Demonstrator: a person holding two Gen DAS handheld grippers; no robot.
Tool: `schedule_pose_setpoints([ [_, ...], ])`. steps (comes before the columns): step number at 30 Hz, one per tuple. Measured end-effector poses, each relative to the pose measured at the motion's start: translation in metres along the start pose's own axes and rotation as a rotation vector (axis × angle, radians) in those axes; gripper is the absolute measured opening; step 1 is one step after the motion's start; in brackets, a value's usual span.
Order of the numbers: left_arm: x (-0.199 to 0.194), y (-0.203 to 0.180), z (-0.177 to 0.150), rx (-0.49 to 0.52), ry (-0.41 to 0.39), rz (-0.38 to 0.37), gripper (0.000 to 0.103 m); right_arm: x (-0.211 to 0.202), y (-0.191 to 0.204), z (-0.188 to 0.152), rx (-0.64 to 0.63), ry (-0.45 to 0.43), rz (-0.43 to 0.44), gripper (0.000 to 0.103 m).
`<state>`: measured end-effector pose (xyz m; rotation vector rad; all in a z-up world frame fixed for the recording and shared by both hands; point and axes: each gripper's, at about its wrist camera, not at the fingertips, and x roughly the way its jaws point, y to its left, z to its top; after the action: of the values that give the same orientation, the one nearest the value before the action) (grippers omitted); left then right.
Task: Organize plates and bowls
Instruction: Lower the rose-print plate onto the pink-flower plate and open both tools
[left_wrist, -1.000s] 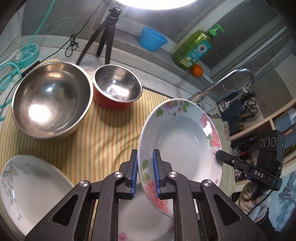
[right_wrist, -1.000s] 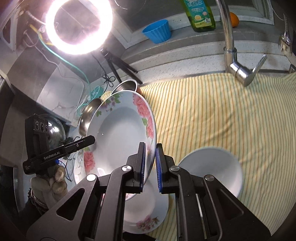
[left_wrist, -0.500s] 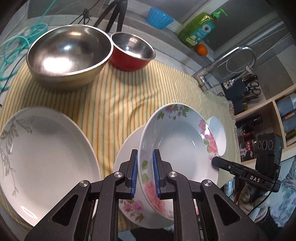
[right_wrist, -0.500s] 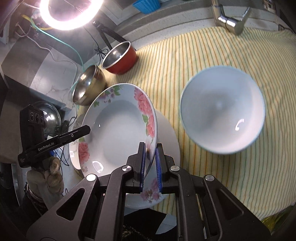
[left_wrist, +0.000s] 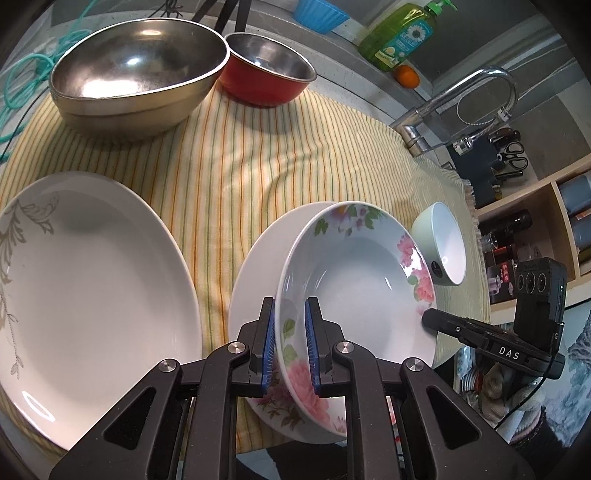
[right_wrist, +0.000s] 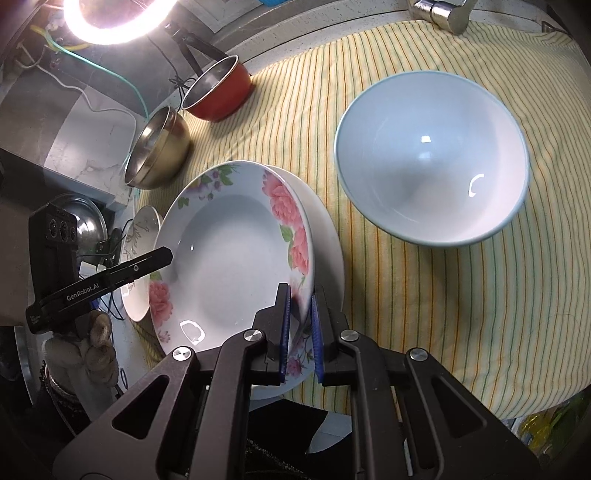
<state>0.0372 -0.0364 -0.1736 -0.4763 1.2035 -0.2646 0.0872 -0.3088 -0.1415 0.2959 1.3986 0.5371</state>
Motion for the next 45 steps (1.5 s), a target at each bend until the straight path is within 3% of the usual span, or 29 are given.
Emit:
schedule_pose_setpoints([
  [18, 0.005, -0.003, -0.002, 0.043, 0.023, 0.05, 0.013, 0.01, 0.01, 0.0, -0.046, 0.022, -0.051, 0.014],
  [26, 0.006, -0.01, -0.004, 0.077, 0.017, 0.083, 0.018, 0.009, 0.021, -0.002, -0.114, 0.018, -0.102, 0.028],
  [41, 0.003, -0.009, -0.004, 0.071, 0.005, 0.099, 0.019, 0.014, 0.042, -0.007, -0.258, 0.012, -0.235, 0.029],
  [45, 0.001, -0.01, -0.004, 0.069, 0.0, 0.094, 0.019, 0.012, 0.049, -0.008, -0.303, 0.001, -0.262, 0.04],
])
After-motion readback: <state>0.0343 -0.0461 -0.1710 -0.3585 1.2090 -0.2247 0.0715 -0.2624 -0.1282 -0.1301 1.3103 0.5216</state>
